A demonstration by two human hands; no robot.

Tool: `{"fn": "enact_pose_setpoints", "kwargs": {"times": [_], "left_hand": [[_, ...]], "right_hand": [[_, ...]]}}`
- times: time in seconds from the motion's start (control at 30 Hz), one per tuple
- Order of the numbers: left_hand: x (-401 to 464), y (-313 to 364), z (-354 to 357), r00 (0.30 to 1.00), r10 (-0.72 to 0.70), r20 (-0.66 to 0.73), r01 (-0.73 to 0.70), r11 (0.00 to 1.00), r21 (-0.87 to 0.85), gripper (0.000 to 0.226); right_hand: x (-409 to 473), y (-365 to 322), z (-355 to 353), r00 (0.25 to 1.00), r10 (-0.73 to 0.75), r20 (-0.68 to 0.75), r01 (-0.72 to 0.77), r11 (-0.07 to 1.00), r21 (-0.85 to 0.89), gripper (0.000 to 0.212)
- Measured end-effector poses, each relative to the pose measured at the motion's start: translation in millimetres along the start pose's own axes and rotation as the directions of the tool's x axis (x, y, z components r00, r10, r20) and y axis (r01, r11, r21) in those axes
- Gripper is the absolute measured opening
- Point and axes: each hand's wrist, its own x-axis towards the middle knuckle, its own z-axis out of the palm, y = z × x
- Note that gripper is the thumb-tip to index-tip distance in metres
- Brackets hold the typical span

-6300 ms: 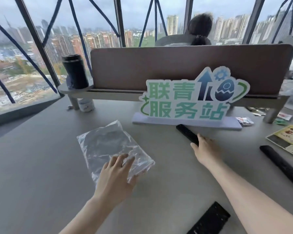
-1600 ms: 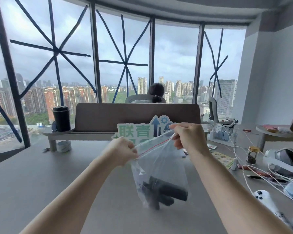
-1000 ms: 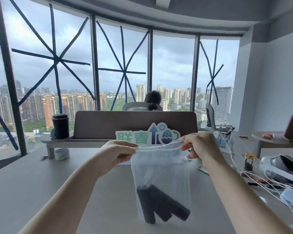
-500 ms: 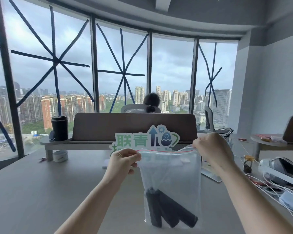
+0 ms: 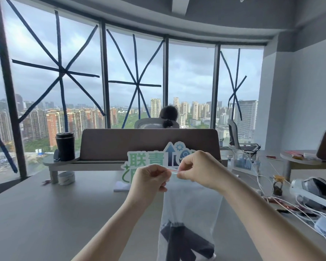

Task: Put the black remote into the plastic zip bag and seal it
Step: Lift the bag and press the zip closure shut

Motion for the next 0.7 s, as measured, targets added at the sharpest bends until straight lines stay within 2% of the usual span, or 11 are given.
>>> {"fn": "enact_pose_setpoints", "kwargs": {"times": [0.1,0.3,0.5,0.7], "left_hand": [[2.7,1.6,-0.6,0.999,0.032,-0.006,-0.031,0.997,0.075,0.019],[10.1,6.2,-5.6,0.998,0.068,-0.004,-0.067,0.99,0.122,0.032],[13.5,10.5,-11.0,0.997,0.074,-0.03,-0.069,0.988,0.138,0.023],[13.5,7.7,-17.1,0.996,0.076,-0.05,-0.07,0.99,0.12,0.025]], "right_hand": [[3.9,-3.4,-1.3,1.0,-0.009,0.027,0.007,0.998,0.065,0.016],[16.0,-9.6,-2.5,0.999,-0.022,0.044,0.02,0.998,0.053,0.012],[16.5,-19.1,1.2,0.999,-0.048,-0.018,0.047,0.999,-0.018,0.024],[11.9,-26.6,7.0,0.988,-0.126,-0.084,0.12,0.99,-0.08,0.007]]}}
